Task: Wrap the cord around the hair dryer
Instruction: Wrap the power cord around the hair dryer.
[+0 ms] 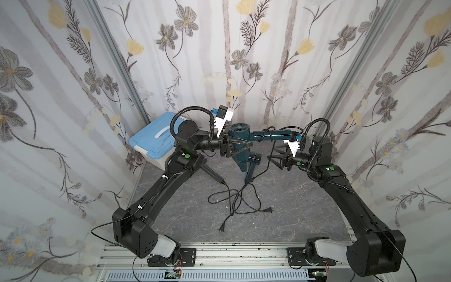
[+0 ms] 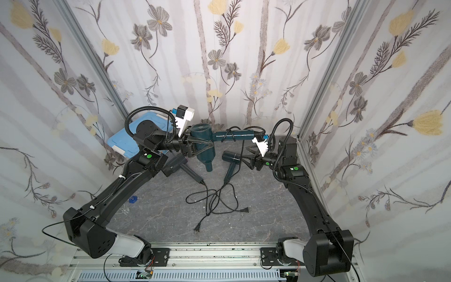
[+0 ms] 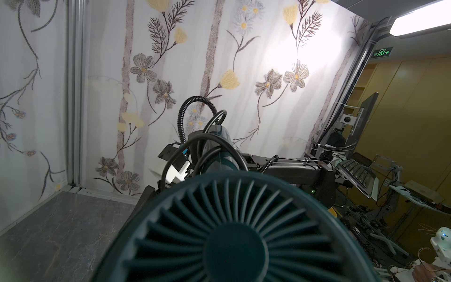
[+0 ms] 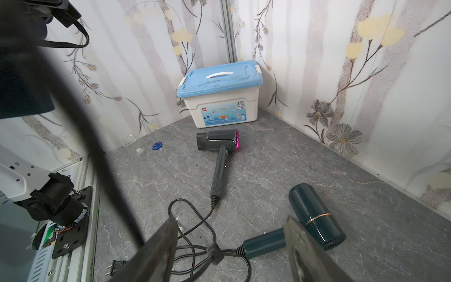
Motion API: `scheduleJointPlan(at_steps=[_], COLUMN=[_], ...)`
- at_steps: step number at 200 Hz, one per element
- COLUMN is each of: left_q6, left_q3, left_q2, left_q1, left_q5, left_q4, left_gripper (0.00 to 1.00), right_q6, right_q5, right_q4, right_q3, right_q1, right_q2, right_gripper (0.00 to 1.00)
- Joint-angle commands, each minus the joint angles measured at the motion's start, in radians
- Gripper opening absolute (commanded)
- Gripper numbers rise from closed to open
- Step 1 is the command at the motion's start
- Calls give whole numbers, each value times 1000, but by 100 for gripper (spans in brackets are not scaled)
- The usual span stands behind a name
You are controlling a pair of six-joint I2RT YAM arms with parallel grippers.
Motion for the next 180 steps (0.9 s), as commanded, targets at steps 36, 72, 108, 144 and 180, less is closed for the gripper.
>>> scheduleJointPlan(at_steps=[36,72,108,144,180], left_q6=[36,37,39,41,72], left_q3=[69,88,100,116,126], left_q2=[1,8,9,11,9], left_q1=[2,3,2,3,3], left_q5=[-35,-41,-56,-58,-58], left_q4=[-16,-26,-30,-40,-88], left_gripper=[0,0,0,0,0], right_q6=[65,75,70,71,88], right_q5=[74,132,175,325,422], right_q4=[271,325,323,283,264], right_q3=[-140,-203,-233,-256,-285], right_q1=[41,49,46,40,-5], right_q2=[-29,-48,-66,-83,-144], right_gripper=[79,80,81,83,87])
